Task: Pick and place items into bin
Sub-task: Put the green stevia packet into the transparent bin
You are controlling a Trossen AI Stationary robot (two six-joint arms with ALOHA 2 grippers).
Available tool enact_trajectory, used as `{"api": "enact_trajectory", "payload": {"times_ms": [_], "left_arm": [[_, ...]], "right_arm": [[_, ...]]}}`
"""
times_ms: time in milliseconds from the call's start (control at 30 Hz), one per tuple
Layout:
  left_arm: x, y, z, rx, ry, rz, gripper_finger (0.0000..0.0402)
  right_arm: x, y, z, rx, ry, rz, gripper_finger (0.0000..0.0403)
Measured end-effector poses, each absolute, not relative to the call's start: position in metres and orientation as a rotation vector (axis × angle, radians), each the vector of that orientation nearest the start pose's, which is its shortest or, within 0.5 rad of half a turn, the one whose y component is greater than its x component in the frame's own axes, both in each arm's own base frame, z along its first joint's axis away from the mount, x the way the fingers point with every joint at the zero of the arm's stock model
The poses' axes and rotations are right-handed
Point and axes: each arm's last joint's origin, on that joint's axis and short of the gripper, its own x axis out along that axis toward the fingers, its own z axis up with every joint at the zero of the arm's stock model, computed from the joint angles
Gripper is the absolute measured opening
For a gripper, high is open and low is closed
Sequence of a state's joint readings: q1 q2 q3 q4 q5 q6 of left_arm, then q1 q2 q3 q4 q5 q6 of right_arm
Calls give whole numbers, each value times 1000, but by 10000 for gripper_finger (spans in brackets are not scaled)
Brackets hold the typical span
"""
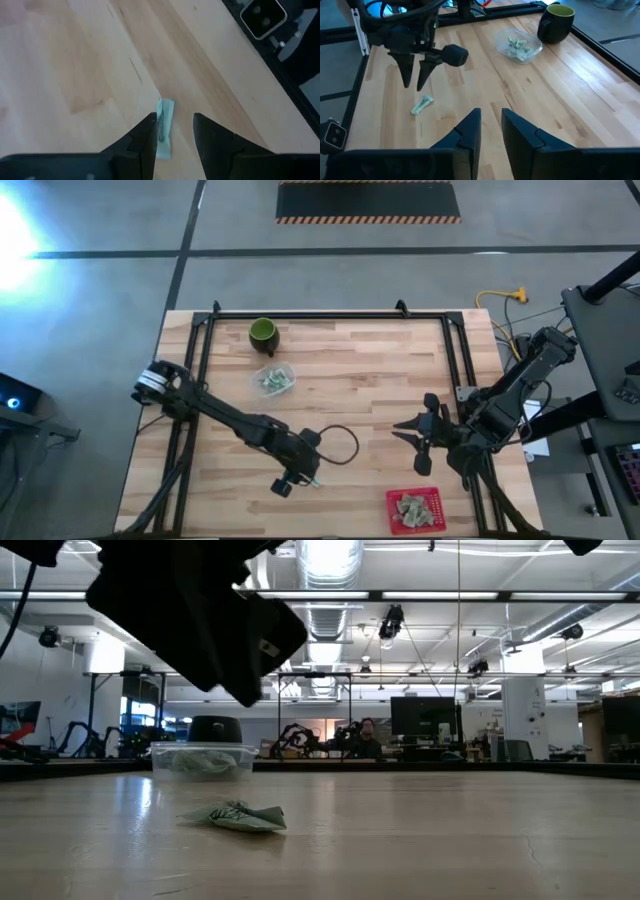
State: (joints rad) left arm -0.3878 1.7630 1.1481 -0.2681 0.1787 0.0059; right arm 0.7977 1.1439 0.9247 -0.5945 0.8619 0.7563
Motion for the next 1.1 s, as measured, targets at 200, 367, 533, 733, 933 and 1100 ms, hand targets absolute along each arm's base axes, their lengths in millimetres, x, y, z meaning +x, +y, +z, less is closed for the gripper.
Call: {"api": "enact_trajectory", "payload": {"times_ms": [200, 367, 533, 733, 933, 1100], "left_arm": [[342, -145, 188, 101, 904, -530, 109], [343, -146, 184, 102, 915, -529, 126], [343, -146, 178, 108, 934, -522, 175], [346, -146, 170, 117, 953, -508, 221], [347, -146, 160, 141, 979, -465, 228], [351, -147, 145, 144, 1002, -465, 228]], "right_arm": [[171, 144, 286, 139, 483, -253, 68], [171, 144, 286, 148, 481, -251, 68], [171, 144, 286, 153, 480, -251, 68], [171, 144, 286, 174, 477, -256, 68], [171, 145, 286, 181, 478, -257, 68], [171, 145, 285, 186, 478, -258, 68]]}}
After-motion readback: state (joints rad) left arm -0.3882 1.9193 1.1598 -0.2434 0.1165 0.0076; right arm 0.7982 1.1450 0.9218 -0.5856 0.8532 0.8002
